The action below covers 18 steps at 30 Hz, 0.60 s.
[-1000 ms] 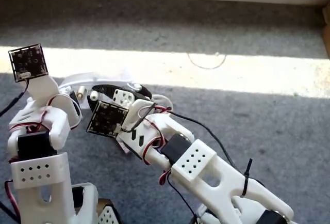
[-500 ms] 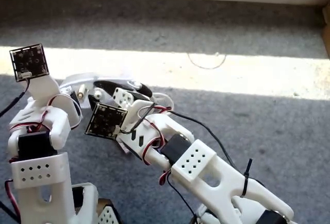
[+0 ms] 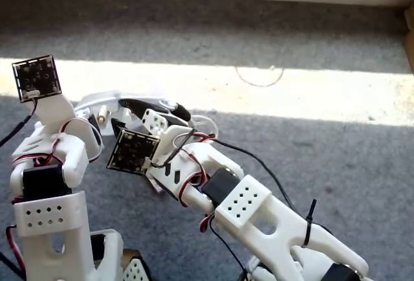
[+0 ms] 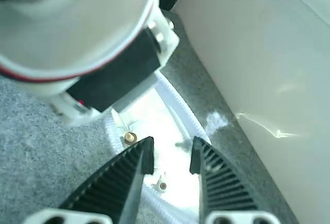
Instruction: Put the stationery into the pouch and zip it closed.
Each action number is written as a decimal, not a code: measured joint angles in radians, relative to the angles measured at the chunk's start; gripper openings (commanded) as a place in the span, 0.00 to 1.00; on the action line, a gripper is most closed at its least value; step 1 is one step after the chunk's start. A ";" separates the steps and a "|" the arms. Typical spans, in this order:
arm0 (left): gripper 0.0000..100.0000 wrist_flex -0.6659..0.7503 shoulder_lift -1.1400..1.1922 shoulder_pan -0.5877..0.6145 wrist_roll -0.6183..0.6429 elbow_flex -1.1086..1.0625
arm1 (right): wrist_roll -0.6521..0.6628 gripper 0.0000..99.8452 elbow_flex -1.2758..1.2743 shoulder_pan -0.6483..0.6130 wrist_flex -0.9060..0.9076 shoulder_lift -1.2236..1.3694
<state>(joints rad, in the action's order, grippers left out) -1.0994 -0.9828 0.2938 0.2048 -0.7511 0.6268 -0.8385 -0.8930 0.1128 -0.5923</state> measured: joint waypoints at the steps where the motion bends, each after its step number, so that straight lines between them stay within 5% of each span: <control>1: 0.01 0.000 0.000 0.000 0.000 0.000 | 0.000 0.12 0.000 0.000 0.000 0.000; 18: 0.01 -0.002 0.000 0.002 0.000 0.000 | 0.002 0.12 0.060 0.000 0.311 -0.178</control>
<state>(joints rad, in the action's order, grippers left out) -1.1009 -0.9828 0.2954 0.2048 -0.7511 0.6283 -0.7787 -0.8930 0.4242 -0.7702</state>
